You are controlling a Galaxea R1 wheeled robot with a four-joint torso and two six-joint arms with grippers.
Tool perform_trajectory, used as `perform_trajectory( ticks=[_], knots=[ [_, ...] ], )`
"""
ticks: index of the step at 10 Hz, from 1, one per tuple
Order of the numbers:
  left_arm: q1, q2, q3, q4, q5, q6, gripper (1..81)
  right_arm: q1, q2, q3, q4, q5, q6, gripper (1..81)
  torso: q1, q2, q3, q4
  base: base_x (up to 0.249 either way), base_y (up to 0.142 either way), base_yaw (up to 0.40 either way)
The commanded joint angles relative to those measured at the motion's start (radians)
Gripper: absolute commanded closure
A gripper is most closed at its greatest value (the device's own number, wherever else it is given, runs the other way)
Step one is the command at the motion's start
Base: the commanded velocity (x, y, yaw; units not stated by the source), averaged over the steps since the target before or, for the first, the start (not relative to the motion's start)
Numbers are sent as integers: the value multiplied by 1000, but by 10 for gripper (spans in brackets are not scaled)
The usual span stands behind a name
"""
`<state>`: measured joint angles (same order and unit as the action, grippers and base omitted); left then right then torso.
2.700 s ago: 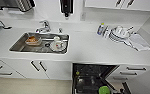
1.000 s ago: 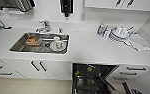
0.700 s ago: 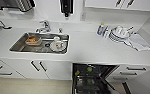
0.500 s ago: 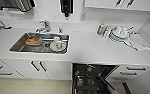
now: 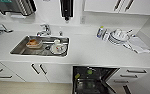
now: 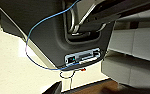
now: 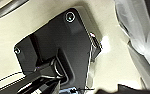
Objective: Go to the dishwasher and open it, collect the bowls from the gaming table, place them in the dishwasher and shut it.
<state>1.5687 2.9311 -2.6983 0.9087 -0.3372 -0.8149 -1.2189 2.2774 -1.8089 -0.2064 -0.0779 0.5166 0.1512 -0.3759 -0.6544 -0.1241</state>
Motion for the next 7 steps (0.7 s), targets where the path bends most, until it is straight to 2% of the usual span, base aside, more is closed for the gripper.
perform_trajectory(
  ticks=[1, 3, 7],
  knots=[
    [23, -1, 2, 4, 43, 3, 10, -90, 87, -150, -54, 1, -4, 10, 63, -99, 0, 0, 0, 0, 0],
    [21, -1, 2, 4, 43, 5, 10, -123, 124, -182, -64, 24, -6, 10, 105, -165, 0, 0, 0, 0, 0],
    [21, -2, 2, 7, 43, 5, 10, -118, 249, -297, -56, 24, 0, 10, 193, -307, 1, 0, 0, 0, 0]
  ],
)
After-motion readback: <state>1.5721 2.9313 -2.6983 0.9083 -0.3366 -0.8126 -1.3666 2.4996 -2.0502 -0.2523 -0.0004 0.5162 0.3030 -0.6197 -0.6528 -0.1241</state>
